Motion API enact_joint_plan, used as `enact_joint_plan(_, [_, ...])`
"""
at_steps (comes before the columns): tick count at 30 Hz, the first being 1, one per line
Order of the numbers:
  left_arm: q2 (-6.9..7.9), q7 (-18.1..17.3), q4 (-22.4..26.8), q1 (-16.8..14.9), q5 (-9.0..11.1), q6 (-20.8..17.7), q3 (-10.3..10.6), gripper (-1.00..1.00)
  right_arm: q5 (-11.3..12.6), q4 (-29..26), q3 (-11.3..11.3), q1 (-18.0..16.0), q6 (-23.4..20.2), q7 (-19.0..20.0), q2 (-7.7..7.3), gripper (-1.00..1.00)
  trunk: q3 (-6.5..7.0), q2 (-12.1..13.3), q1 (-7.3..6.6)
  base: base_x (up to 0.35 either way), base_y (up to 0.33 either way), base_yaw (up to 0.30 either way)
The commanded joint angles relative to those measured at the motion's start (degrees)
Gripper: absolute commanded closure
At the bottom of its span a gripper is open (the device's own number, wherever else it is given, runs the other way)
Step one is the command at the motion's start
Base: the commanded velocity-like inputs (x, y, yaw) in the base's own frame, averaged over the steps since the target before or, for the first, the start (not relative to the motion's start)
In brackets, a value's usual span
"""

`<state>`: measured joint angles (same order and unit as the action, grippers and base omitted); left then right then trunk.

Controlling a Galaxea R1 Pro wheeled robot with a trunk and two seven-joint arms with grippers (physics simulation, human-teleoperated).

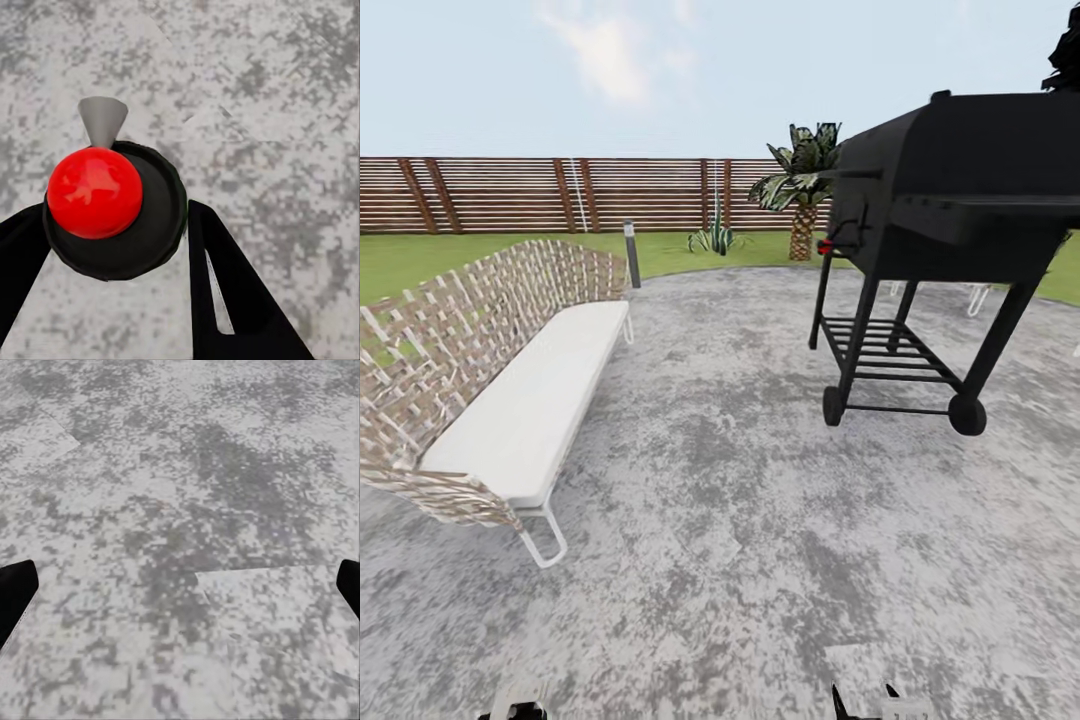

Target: Pick up the pesticide atomizer in the garden and spray insectifuge to fully cover both potted plants in the garden.

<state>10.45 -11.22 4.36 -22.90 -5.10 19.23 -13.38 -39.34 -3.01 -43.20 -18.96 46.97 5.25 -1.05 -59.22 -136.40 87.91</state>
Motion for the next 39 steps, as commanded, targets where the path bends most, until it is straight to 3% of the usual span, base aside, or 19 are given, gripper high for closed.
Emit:
enact_joint_plan(1, [0.01,-0.20,-0.05,-0.04,-0.52,0.19,-0.51,1.00,0.05,0.02,-0.48,-0.03,0.14,0.55,-0.01,-1.00,-0.05,-0.02,0.02,0.340,0.010,0.000])
enact_joint_plan(39, [0.01,-0.20,-0.05,-0.04,-0.52,0.19,-0.52,1.00,0.05,0.02,-0.48,-0.03,0.14,0.55,-0.01,-1.00,-0.05,-0.02,0.02,0.340,0.000,0.000])
